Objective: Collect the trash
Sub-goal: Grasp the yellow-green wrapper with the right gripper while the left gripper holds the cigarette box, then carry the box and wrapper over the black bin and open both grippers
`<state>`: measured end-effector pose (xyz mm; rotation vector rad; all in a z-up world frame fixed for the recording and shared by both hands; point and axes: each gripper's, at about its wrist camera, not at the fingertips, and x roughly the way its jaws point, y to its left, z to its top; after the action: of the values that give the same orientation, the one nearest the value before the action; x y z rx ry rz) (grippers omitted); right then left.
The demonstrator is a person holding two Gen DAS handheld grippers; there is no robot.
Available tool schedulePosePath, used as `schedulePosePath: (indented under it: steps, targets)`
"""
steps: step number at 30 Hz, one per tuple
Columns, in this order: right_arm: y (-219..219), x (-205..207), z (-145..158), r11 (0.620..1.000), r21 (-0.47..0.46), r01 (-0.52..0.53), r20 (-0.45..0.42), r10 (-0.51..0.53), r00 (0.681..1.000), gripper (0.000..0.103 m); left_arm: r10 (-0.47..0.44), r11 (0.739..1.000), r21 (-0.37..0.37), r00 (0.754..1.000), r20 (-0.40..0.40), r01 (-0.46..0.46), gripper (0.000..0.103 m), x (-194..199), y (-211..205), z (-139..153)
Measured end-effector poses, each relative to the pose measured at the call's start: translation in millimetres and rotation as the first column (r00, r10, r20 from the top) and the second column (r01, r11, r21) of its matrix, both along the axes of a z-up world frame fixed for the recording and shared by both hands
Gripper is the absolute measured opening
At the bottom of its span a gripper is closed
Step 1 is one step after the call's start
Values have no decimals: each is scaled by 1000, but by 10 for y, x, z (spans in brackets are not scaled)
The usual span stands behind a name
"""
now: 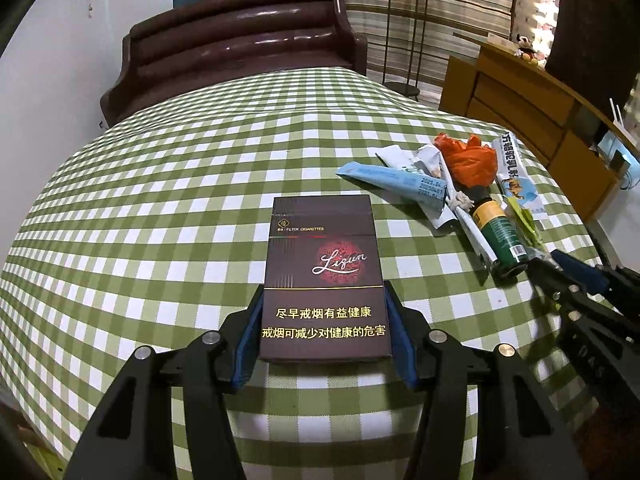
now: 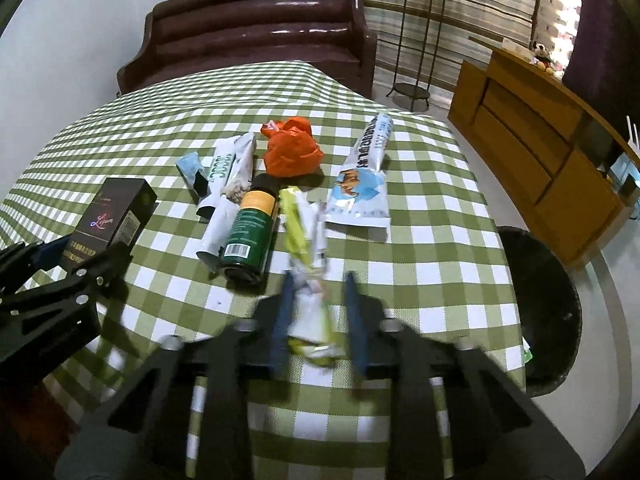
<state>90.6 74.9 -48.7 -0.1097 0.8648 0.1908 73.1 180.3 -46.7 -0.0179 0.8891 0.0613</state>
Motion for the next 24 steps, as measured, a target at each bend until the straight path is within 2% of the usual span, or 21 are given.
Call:
schedulePosePath:
  steps: [14, 24]
  targets:
    - [-252, -199, 93, 1000, 8, 6, 58, -7, 998, 17, -6, 1000, 0, 999, 38, 6, 54, -108, -70, 80]
    - [-767, -267, 232, 993, 32, 115, 106, -118, 987, 17, -83, 996, -21, 990, 112, 86, 54, -164, -482, 303]
